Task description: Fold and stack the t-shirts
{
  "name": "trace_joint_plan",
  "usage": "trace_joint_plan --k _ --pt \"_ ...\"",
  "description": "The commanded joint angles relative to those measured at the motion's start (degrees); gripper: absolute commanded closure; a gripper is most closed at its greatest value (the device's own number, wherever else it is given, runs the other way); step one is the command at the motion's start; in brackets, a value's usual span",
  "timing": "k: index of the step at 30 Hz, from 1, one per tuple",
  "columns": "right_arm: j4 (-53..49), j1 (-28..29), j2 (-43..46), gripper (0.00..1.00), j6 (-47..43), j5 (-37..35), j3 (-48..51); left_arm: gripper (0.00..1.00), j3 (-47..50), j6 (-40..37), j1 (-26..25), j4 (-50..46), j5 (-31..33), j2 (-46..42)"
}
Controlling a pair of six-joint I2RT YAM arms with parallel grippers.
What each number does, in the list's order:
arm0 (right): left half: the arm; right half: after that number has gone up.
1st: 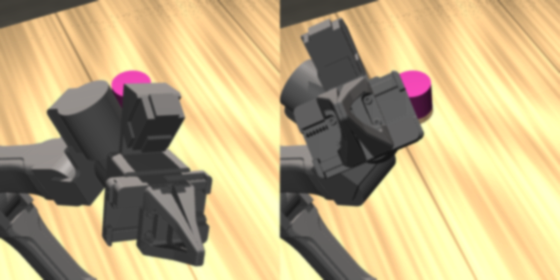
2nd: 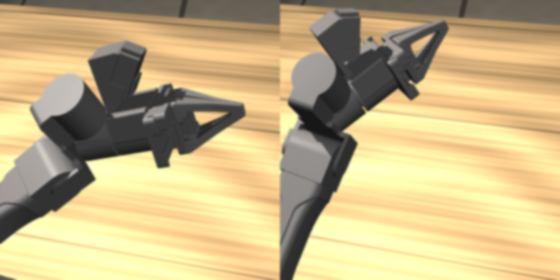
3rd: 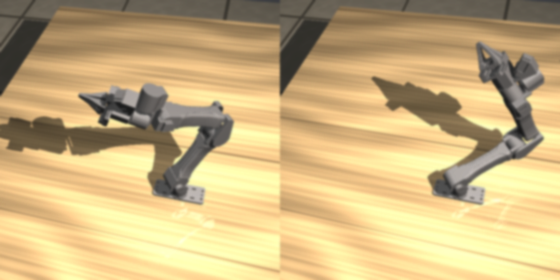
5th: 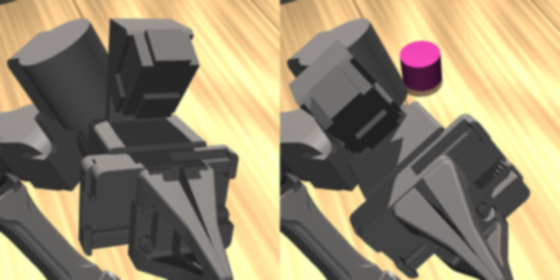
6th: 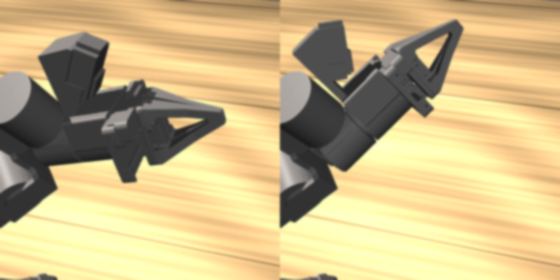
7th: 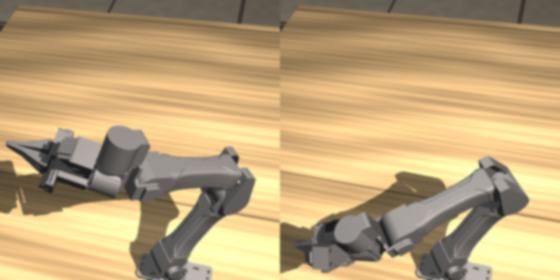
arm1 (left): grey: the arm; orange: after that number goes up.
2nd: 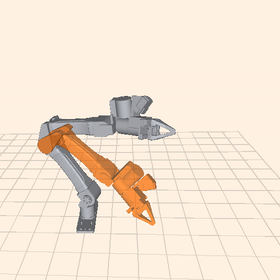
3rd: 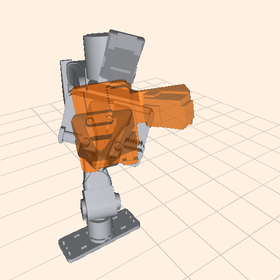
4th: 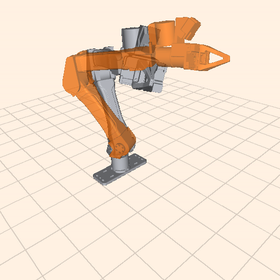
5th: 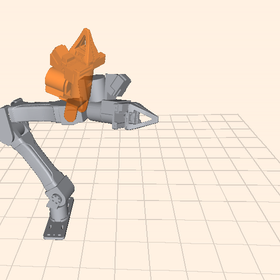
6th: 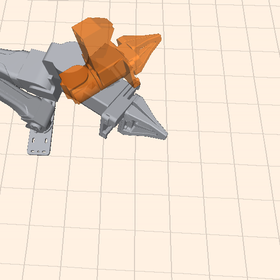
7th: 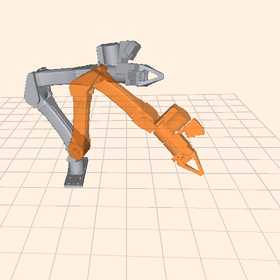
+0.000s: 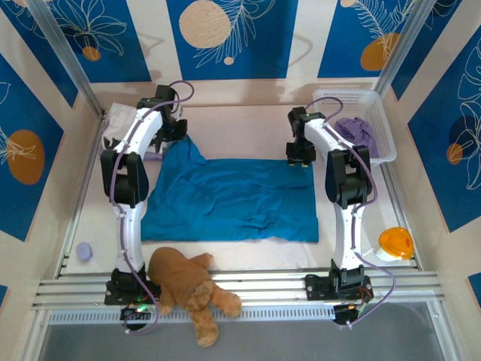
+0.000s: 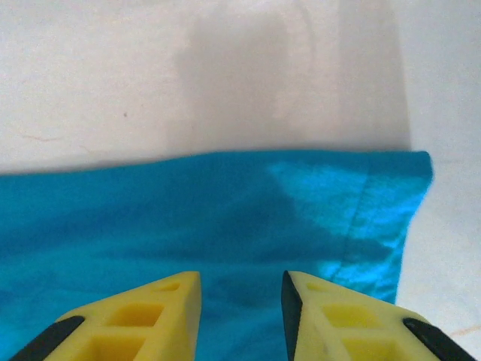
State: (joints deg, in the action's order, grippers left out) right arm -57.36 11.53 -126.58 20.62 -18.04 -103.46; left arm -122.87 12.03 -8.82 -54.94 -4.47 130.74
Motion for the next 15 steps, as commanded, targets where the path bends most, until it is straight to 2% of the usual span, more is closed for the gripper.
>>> trace_joint_plan --k 1,5,12,15 --pt "-1.9 0.5 -2.4 0.66 -0.5 0.2 -1.6 1.0 0.5 0.4 0.4 -0.3 -1.5 -4.2" --pt "-1.3 0.6 -3.3 0.7 -0.1 1.2 -0.8 1.0 1.7 0.4 0.6 -0.2 -1.7 -5.1" --pt "-1.7 0.7 -1.9 0.99 -0.4 0.0 -1.8 1.0 2.4 0.3 0.7 -0.4 -1.6 -6.7" --pt "-2.9 0.7 -1.0 1.0 -0.4 -0.9 -3.2 1.0 2.5 0.2 1.2 -0.9 -1.5 -7.2"
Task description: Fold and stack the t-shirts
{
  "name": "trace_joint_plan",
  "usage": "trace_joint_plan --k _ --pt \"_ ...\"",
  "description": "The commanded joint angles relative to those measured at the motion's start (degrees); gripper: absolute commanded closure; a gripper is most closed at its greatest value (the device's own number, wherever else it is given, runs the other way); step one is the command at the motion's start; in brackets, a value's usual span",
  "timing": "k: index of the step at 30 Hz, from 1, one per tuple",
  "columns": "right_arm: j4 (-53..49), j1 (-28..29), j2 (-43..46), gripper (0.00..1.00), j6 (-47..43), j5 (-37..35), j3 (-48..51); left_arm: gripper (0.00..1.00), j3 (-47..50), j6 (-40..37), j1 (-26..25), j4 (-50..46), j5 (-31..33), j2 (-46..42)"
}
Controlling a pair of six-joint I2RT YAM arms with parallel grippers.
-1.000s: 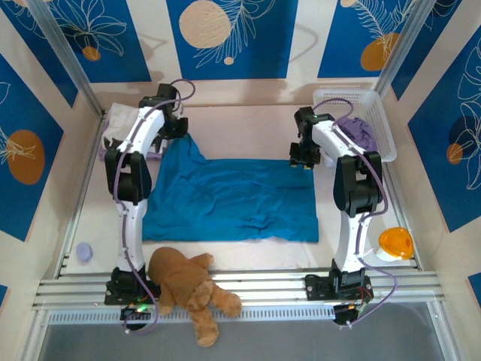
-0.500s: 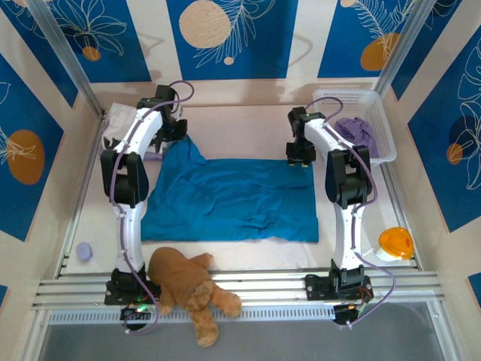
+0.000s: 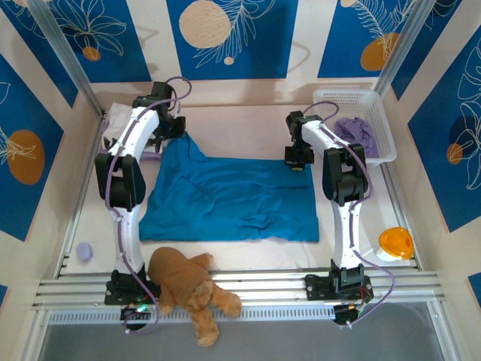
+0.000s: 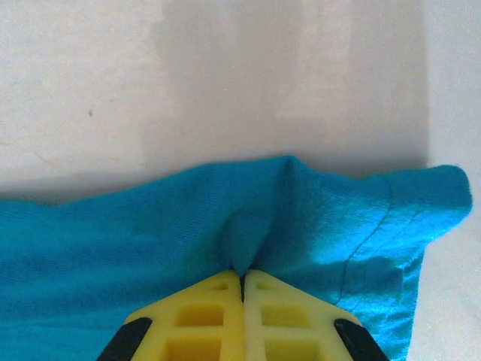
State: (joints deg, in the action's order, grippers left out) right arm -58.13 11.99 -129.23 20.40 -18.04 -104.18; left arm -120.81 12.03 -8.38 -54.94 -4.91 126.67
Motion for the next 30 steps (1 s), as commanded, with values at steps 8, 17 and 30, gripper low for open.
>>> trace_joint_plan --k 8,17,30 --pt "-4.3 0.6 5.4 1.0 -0.2 -1.1 -2.5 1.0 3.4 -0.1 3.0 -1.0 -1.4 -6.9" --pt "-3.2 4.3 13.1 0.96 3.1 2.3 7.3 1.0 13.2 0.7 3.6 1.4 -4.0 -13.0" --pt "-0.7 5.0 20.6 0.66 3.5 9.5 14.9 1.0 32.8 2.5 4.9 7.5 -4.7 -21.9"
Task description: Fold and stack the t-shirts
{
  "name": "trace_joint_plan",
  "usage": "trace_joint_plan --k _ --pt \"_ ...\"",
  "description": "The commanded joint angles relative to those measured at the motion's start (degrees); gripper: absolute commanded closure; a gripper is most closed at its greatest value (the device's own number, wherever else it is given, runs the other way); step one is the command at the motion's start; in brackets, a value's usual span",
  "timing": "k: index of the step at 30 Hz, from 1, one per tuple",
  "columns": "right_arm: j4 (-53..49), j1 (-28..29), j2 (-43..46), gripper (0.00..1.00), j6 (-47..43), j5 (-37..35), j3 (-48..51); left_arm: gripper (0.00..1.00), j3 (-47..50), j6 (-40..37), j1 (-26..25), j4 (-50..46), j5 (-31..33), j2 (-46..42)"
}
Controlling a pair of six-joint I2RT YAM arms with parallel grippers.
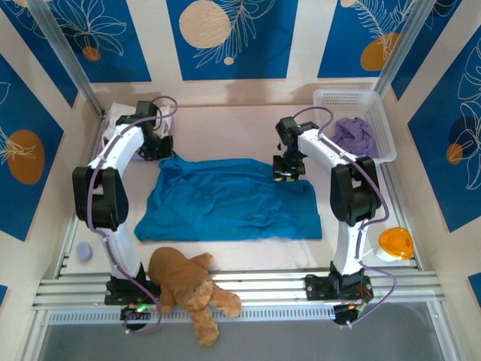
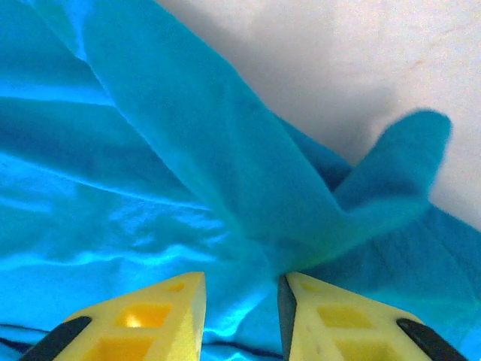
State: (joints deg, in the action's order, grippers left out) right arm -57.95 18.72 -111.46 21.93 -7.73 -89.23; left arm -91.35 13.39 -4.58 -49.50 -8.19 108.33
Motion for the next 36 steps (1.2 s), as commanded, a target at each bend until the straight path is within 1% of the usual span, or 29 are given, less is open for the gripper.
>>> trace_joint_plan --k 1,7,10,16,17,20,23,25,30,36 --pt "-0.8 -2.4 2.7 0.66 2.3 -1.1 0.0 1.0 4.7 1.3 1.2 2.6 -1.7 -4.2" --pt "0.2 -5.1 0.6 0.64 2.4 -1.0 0.4 1.0 9.7 2.6 1.4 4.8 -3.2 -6.1" --pt "1.2 -6.4 0.0 0.63 2.8 -0.8 1.2 1.0 10.6 2.8 1.4 5.2 -3.4 -6.5" --pt "2.6 -8.5 -1.0 0.59 3.0 -3.5 2.2 1.0 11.1 2.5 1.4 4.9 -3.4 -6.9" --pt "2.7 -8.6 -1.5 0.59 2.7 -4.3 2.3 1.0 11.1 2.4 1.4 4.9 -3.4 -6.9" --pt "3.9 -8.4 -2.7 0.59 1.4 -10.0 1.9 1.0 11.0 2.5 1.4 4.9 -3.5 -6.8" --pt "5.3 -8.6 -3.7 0.62 0.0 -12.4 0.7 1.0 10.7 2.4 1.4 4.8 -3.3 -6.6" --pt "4.6 -8.9 -5.0 0.67 -0.4 -13.4 -1.6 1.0 10.6 2.4 1.4 4.6 -3.2 -6.6" --pt "3.9 -8.6 -8.8 0.74 -1.2 -16.6 -6.7 1.0 10.6 2.5 1.4 4.6 -3.3 -6.6" --pt "4.7 -8.1 -11.5 0.74 -1.9 -20.4 -8.9 1.0 10.1 2.2 1.4 4.5 -3.3 -6.3"
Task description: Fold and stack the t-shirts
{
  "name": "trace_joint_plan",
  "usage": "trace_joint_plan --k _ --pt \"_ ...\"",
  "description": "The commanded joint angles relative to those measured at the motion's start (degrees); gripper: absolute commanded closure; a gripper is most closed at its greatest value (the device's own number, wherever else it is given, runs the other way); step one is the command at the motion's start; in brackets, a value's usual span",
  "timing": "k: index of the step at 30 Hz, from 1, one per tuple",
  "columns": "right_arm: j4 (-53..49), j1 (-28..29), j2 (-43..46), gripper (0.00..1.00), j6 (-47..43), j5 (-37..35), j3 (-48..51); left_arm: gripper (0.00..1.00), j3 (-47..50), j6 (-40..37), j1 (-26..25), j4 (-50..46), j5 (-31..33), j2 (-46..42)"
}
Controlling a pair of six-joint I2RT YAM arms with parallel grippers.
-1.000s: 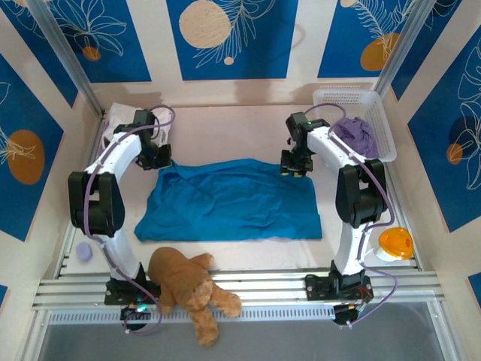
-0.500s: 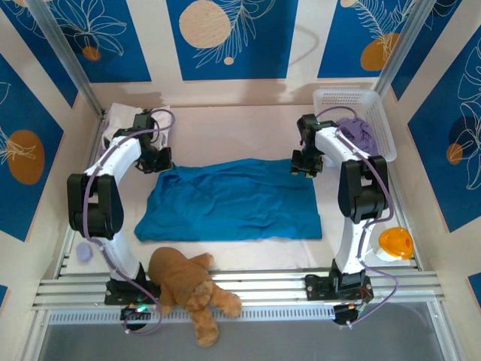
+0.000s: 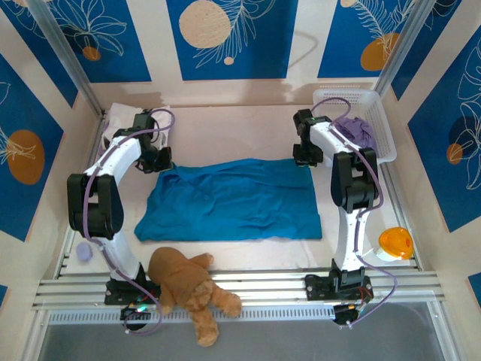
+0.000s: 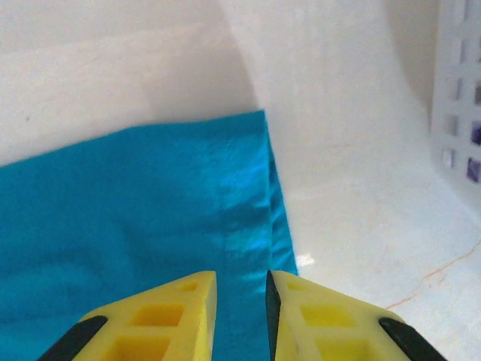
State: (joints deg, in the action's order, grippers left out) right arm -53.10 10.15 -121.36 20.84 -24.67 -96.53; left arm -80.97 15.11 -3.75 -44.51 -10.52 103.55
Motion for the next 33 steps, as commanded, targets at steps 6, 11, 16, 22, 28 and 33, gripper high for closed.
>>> trace_joint_plan --k 6,11,16,22,28,33 --pt "0.6 0.8 -3.0 0.74 -1.2 -4.2 -2.1 1.0 -0.9 0.2 0.6 -0.8 -1.0 -1.2" --pt "1.4 0.8 -4.0 0.75 -1.3 -4.2 -1.5 1.0 -0.8 0.2 0.7 -0.8 -1.1 -1.1" --pt "2.1 0.5 -4.6 0.8 -0.8 -3.2 -0.9 1.0 -0.6 0.1 0.6 -1.0 -1.1 -1.2" --pt "2.6 0.6 -5.2 0.81 -0.4 -2.5 -0.4 1.0 -0.6 -0.1 0.6 -1.4 -0.8 -1.3" --pt "2.7 0.4 -5.2 0.86 -0.3 -1.9 -0.5 1.0 -0.6 -0.3 0.7 -1.6 -0.6 -1.4" --pt "2.5 0.1 -6.3 0.82 -0.1 -1.1 -0.7 1.0 -0.6 -0.2 0.7 -1.6 -0.6 -1.5"
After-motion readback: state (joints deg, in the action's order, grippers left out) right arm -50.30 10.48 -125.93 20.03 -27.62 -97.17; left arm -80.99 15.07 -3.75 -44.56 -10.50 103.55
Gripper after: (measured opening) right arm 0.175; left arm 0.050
